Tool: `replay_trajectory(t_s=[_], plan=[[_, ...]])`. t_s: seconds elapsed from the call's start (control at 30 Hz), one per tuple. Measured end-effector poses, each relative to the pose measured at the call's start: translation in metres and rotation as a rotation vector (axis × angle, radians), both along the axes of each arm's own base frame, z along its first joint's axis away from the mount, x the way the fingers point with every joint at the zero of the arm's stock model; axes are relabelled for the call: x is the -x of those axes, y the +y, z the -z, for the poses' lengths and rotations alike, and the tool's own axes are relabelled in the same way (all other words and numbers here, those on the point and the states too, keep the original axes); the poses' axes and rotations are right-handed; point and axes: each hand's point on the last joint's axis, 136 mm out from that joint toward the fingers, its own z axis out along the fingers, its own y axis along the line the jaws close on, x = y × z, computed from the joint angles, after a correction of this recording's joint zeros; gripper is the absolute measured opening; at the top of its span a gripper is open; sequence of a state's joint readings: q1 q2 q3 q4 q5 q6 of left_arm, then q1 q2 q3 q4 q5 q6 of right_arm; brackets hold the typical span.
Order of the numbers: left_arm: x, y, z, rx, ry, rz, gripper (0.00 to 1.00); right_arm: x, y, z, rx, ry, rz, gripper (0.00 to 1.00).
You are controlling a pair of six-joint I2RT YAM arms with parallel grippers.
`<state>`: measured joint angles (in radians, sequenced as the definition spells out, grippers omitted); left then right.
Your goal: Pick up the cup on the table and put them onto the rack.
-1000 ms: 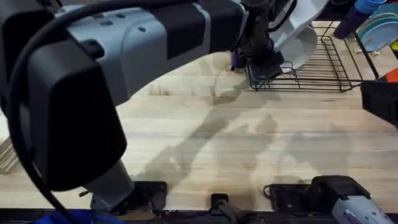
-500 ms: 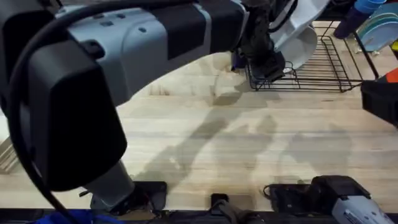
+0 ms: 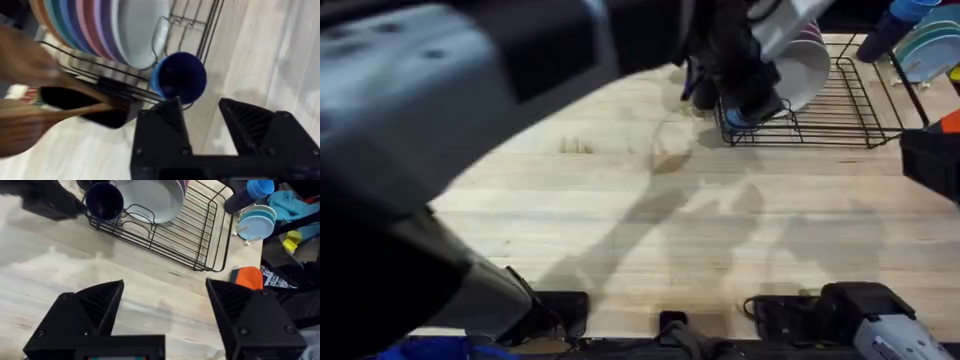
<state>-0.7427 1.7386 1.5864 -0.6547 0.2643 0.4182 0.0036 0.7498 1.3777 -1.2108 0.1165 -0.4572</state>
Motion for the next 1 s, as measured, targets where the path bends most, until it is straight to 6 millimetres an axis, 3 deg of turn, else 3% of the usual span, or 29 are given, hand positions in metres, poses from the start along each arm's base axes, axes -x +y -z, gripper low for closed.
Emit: replay_trajectory(t_s=[0.17,0.27,0.47,0.77,1.0], plan=[[-0.013,0.029,-0.030,0.031,-0.045,-0.065,0.656,0.000,0.004,0.000,-0.013,0.000,-0.017,0.996],[-0.029,0.052,-0.036,0.027,-0.065,-0.128,0.796,0.000,0.011,0.000,-0.039,0.000,-0.050,0.996],[-0.053,0.098,-0.051,0.029,-0.089,-0.245,0.978,0.000,0.030,-0.001,-0.128,-0.002,-0.125,0.996],[-0.056,0.147,-0.093,0.070,-0.167,-0.347,0.993,-0.008,0.053,-0.003,-0.262,0.007,-0.184,0.997],[-0.060,0.172,-0.088,0.028,-0.165,-0.380,0.993,-0.028,0.065,0.003,-0.324,0.058,-0.226,0.997]])
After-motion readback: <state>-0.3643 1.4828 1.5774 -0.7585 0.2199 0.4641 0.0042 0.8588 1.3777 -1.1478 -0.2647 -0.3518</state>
